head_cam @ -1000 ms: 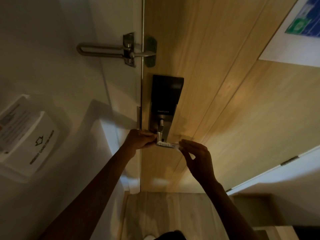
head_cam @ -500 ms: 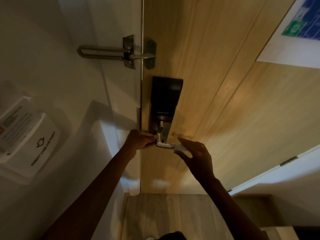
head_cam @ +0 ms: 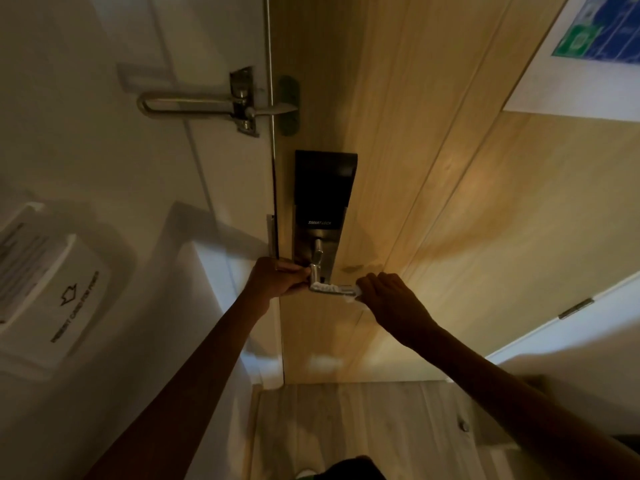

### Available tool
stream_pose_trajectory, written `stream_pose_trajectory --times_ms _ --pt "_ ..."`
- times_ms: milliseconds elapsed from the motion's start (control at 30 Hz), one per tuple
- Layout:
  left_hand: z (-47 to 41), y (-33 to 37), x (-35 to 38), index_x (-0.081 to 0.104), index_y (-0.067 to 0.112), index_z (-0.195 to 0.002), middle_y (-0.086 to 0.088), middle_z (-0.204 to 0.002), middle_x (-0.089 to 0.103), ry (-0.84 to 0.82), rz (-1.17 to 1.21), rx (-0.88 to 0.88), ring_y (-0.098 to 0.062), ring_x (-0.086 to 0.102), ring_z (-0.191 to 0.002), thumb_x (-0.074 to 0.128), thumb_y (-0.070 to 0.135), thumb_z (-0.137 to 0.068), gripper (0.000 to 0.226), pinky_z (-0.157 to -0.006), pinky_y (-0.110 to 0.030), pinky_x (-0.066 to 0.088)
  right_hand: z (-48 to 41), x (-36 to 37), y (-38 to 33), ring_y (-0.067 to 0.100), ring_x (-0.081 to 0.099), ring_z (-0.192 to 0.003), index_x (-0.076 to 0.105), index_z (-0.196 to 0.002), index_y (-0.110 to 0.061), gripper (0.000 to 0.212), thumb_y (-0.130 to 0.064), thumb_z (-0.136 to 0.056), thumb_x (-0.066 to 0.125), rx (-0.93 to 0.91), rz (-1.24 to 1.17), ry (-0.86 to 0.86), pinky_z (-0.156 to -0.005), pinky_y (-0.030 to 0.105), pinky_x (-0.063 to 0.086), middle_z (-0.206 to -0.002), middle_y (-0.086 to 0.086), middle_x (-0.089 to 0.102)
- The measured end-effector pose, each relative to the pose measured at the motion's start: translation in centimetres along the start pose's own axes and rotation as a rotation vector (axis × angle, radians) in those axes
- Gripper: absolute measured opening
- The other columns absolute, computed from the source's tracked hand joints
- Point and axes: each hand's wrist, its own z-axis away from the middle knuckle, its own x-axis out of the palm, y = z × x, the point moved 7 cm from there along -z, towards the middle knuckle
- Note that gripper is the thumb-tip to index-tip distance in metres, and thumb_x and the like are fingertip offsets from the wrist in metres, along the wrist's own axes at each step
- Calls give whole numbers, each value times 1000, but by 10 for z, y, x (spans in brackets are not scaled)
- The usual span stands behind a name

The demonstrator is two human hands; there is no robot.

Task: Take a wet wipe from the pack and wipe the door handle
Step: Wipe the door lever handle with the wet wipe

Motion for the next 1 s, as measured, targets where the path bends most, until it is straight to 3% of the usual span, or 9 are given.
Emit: stream_pose_trajectory --times_ms 167,667,800,1000 --pt "-1 -1 -1 69 -7 -100 -18 -89 70 6 -15 5 -7 70 -55 70 1 -81 21 -54 -17 57 -11 3 -20 22 50 -72 53 -105 -10 24 -25 -96 36 48 -46 -45 -70 37 47 -90 7 57" --pt "-4 -1 -1 70 0 -90 -12 -82 71 -9 -23 -9 -8 71 -58 72 5 -81 11 -62 -22 60 -5 -5 4 20 54 -68 55 -102 -11 16 -23 -92 59 -13 -104 -162 -68 35 45 -85 5 60" --pt "-2 0 -1 70 1 -90 -12 -84 72 -28 -19 -15 -9 72 -60 71 5 -80 11 -66 -26 61 -7 -5 6 17 50 -65 53 -97 -14 14 -27 -94 54 -24 -109 -178 -66 32 43 -81 3 58" --pt "0 1 1 70 -1 -93 -4 -74 72 -23 6 -17 -7 71 -57 71 4 -81 13 -53 -16 57 -9 -9 8 20 53 -65 56 -101 -10 30 -32 -96 35 -15 -151 -213 -64 29 35 -82 6 60"
